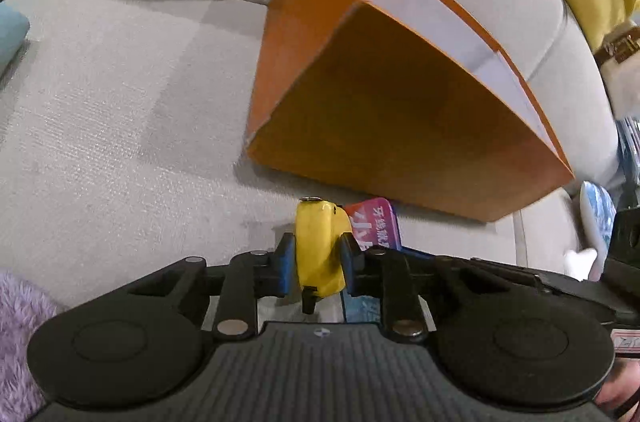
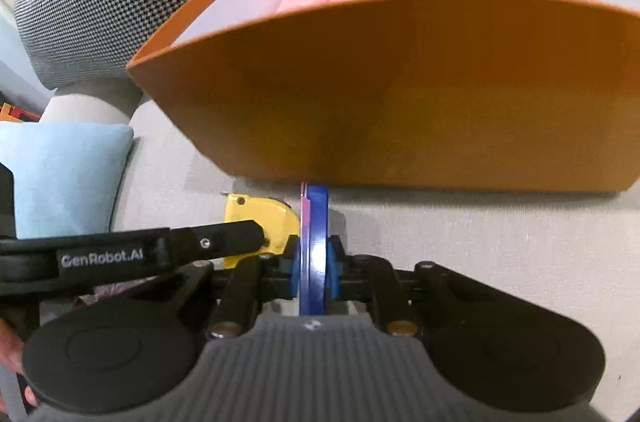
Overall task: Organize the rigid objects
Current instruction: 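Grasp the yellow tape measure with the left gripper while right holds the tin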
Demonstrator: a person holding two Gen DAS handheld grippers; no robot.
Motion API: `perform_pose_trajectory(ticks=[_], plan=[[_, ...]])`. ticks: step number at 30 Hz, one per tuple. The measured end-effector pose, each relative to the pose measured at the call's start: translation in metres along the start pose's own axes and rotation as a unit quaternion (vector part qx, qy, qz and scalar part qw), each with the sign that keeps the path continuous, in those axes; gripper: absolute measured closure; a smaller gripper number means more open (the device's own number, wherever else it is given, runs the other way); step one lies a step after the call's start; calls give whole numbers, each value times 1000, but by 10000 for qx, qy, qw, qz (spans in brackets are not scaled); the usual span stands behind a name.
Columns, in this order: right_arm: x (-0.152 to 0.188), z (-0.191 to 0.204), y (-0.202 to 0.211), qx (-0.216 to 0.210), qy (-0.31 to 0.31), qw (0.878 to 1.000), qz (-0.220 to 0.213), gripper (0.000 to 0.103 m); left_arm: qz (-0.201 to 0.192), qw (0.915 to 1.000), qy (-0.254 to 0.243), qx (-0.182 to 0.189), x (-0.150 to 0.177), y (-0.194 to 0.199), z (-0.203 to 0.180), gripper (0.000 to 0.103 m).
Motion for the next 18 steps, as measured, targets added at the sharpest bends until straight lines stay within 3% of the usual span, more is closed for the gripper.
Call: perform_pose_trajectory(ticks=[12,18], plan=[[2,-3,-2,60,-90,9999,-61,89,-77,9990,449,19,0,-9,9,75],[6,-7,9,72,-210,9997,-86,89,-153,9965,700,433,8,4,8,82]])
Point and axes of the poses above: each gripper's, at about its wrist camera, not at the fingertips, and y roughly against the way its jaws point, z to its left, x to its underside, the point moved 6 cm from there along -y, roughly the way its jaws point, and after that the axes turned 4 degrees about -z, right-handed, at the moved point
